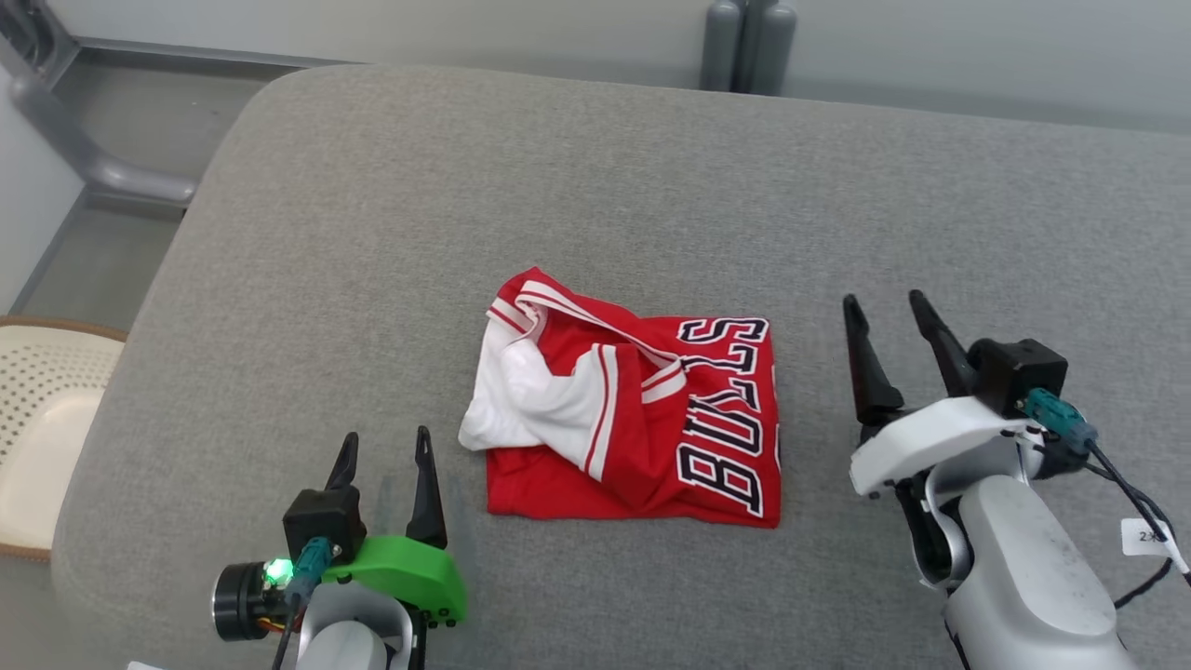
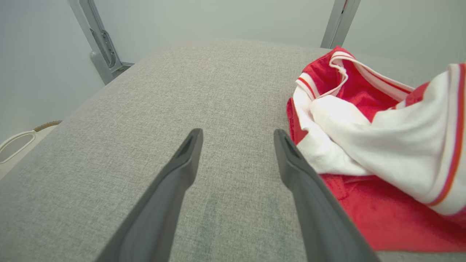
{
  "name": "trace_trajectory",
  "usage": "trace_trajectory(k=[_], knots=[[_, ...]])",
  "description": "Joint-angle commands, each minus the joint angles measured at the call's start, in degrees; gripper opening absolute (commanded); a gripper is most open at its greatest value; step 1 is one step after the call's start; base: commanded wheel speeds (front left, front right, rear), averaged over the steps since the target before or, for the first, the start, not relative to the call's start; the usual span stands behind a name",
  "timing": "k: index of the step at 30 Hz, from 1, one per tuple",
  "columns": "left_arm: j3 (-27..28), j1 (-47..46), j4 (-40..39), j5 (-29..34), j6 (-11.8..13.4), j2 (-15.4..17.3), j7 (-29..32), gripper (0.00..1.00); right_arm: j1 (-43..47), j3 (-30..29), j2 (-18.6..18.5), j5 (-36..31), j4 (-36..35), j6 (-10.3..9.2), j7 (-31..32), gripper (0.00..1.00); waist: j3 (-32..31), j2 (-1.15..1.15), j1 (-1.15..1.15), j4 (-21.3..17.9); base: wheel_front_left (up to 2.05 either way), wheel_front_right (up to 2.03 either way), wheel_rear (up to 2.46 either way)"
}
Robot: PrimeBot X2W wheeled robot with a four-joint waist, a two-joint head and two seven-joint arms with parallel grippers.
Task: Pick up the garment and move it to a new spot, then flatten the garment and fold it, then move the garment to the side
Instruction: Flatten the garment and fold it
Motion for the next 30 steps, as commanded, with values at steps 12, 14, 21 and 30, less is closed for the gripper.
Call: trace_trajectory(k=[12, 14, 21, 30], knots=[[3.8, 1.32, 0.67, 2.35, -0.45, 0.22, 0.05, 1.0, 6.15, -6.71, 0.57, -2.34, -0.7, 0.0, -0.15, 1.0, -2.16, 0.0, 0.0, -8.84, 0.0, 0.0, 0.0], [4.3, 1.78, 0.57, 2.5, -0.43, 0.22, 0.05, 1.0, 6.71, -6.75, 0.58, -1.82, -0.47, 0.0, -0.15, 1.0, -2.57, 0.0, 0.0, -9.88, 0.0, 0.0, 0.0], [6.15, 3.23, 0.13, 3.65, -0.8, 0.23, 0.05, 1.0, 8.31, -5.78, 0.59, -0.72, -0.27, 0.0, -0.16, 1.0, -3.91, 0.0, 0.0, -12.91, 0.0, 0.0, 0.0], [6.82, 4.76, -1.11, 2.0, -0.67, 0.23, 0.05, 1.0, 9.65, -5.3, 0.6, 0.16, 0.07, 0.0, -0.16, 1.0, -4.45, 0.0, 0.0, -14.5, 0.0, 0.0, 0.0]])
